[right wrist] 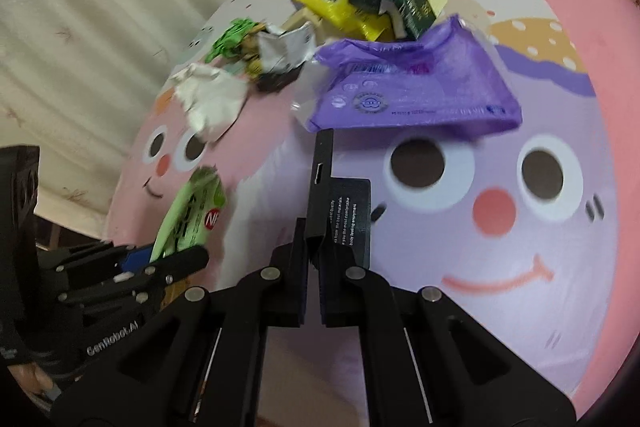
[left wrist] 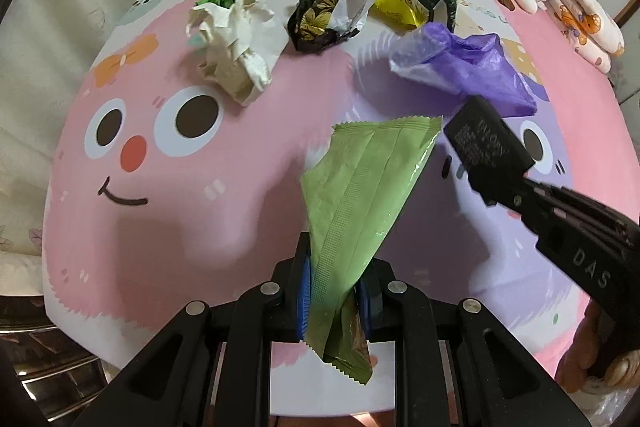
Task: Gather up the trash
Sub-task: 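Carry the green wrapper and black card down over the blue bin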
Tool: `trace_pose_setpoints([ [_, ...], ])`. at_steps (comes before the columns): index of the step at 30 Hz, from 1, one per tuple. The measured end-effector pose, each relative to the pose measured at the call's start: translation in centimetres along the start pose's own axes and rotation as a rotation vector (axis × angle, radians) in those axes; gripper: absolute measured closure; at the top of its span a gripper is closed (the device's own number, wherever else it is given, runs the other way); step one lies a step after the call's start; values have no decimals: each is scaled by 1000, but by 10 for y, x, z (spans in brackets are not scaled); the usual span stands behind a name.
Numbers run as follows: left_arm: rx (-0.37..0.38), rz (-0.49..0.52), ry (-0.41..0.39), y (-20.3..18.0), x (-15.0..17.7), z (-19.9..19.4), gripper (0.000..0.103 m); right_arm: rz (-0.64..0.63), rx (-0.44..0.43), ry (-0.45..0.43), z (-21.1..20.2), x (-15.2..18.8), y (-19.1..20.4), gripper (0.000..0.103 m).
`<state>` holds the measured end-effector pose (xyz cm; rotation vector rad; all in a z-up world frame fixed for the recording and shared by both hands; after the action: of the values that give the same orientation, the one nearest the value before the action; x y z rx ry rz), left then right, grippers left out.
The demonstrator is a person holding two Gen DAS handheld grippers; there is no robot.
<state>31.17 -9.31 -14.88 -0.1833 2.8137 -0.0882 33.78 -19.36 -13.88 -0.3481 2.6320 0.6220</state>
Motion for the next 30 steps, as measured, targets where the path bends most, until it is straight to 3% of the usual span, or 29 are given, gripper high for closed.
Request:
trace_pose_setpoints([
  [12,44,96,-26,39,60,-52,84,81,15,-44,-38,66,52,101],
  [22,69,150,-31,100,151,-85,84,87,49,-57,-45,152,123,101],
  [30,92,206,-5,136,222,-87,84,127,79,-56,-46,220,161,101],
])
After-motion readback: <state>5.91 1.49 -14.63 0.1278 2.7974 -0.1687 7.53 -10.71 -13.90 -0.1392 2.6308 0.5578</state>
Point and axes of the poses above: each gripper's, at about its wrist camera, not at the fingertips, and z roughly the way its jaws point, y to its left, x to its underside, the point moved 8 cm from there along z, roughly the way its jaws point, and after that the axes turned 1 degree about -x, right-handed, at the moved point
